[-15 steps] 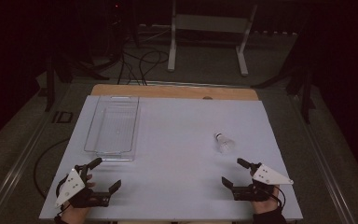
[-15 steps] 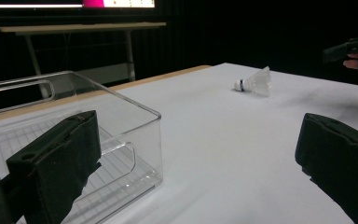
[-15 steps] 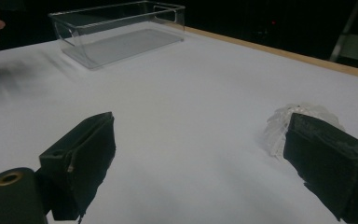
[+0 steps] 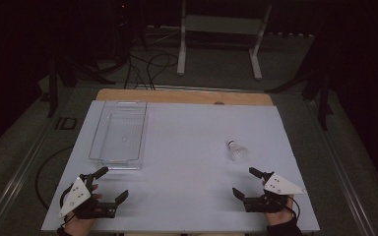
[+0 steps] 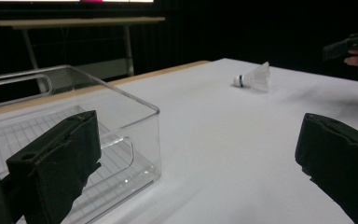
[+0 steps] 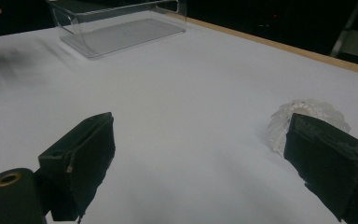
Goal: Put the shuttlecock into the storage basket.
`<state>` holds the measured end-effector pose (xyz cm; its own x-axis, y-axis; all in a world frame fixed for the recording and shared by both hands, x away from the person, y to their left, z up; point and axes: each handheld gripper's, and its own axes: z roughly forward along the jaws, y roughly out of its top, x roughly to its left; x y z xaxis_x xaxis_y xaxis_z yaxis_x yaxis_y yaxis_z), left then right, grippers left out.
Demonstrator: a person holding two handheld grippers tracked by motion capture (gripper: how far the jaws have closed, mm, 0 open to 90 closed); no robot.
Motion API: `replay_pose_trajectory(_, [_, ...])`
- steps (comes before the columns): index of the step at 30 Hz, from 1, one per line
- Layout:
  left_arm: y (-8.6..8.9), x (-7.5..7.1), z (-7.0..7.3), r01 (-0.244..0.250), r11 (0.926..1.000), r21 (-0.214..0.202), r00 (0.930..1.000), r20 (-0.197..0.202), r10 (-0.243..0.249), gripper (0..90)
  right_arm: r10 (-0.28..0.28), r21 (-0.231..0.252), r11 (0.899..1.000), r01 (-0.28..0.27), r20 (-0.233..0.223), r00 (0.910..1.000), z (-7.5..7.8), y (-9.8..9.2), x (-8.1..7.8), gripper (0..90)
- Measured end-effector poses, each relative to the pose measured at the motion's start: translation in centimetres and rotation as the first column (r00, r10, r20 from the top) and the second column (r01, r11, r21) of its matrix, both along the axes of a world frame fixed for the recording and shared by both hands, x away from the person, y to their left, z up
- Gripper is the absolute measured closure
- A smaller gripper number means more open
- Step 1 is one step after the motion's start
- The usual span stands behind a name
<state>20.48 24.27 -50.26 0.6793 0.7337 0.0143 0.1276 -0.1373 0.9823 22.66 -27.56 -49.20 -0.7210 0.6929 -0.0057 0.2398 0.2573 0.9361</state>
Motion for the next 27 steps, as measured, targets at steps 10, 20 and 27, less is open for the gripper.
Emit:
replay_pose_trajectory(10, [0.2, 0.2, 0.0, -0.028, 0.9996, -0.008, 0.9988, -0.041, 0.028, 0.6, -0.007, -0.018, 1.000, 0.007, 0.004, 1.0000, 0.1, 0.1, -0.1, 8.6])
replay_pose_trajectory(20, [0.4, 0.0, 0.1, -0.041, 0.9989, -0.023, 0.9987, -0.030, 0.040, 0.6, -0.030, 0.013, 0.999, 0.029, 0.018, 0.9994, 1.7, -0.4, -0.3, 8.6])
replay_pose_trajectory(27, [0.4, 0.0, 0.2, -0.046, 0.9986, -0.027, 0.9986, -0.026, 0.045, 0.5, -0.038, 0.011, 0.999, 0.037, 0.096, 0.9947, 4.5, -0.8, -0.7, 8.5])
